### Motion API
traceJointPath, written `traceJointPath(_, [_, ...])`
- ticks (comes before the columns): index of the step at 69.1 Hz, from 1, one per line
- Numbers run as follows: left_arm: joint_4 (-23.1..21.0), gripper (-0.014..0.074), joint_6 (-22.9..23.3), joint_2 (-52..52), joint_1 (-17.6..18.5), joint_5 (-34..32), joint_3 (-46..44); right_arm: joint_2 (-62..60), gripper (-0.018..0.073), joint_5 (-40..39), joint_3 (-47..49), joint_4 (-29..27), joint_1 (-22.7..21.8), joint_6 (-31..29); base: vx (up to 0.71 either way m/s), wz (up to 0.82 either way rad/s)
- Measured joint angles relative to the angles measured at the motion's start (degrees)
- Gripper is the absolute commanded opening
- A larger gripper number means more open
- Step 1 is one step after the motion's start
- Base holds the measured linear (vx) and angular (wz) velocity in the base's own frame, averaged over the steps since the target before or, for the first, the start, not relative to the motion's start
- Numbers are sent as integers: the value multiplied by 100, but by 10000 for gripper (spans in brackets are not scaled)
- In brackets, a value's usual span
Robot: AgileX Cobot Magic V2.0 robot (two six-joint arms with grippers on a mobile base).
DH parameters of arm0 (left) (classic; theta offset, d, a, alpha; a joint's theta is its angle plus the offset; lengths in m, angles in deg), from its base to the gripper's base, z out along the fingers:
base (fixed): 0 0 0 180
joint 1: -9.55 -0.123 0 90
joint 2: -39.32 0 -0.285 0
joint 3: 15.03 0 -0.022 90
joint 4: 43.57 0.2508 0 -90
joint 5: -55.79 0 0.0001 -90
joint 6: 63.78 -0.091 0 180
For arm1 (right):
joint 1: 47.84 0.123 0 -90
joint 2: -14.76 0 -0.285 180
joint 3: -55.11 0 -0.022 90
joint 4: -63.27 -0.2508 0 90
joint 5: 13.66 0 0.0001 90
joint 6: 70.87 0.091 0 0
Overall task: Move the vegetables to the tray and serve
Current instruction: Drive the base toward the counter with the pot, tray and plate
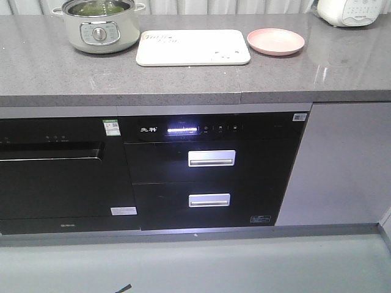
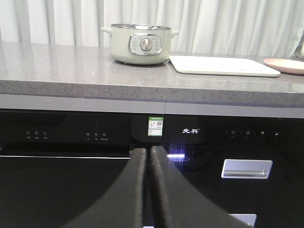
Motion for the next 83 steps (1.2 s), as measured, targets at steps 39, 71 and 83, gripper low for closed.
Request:
traceJointPath(39, [0, -6, 0, 0, 0, 0, 0, 0, -3, 0, 0, 0, 0, 0, 12, 2])
traceJointPath(71, [0, -6, 0, 0, 0, 0, 0, 0, -3, 0, 0, 0, 0, 0, 12, -1])
traceJointPath(83, [0, -6, 0, 0, 0, 0, 0, 0, -3, 0, 0, 0, 0, 0, 13, -1])
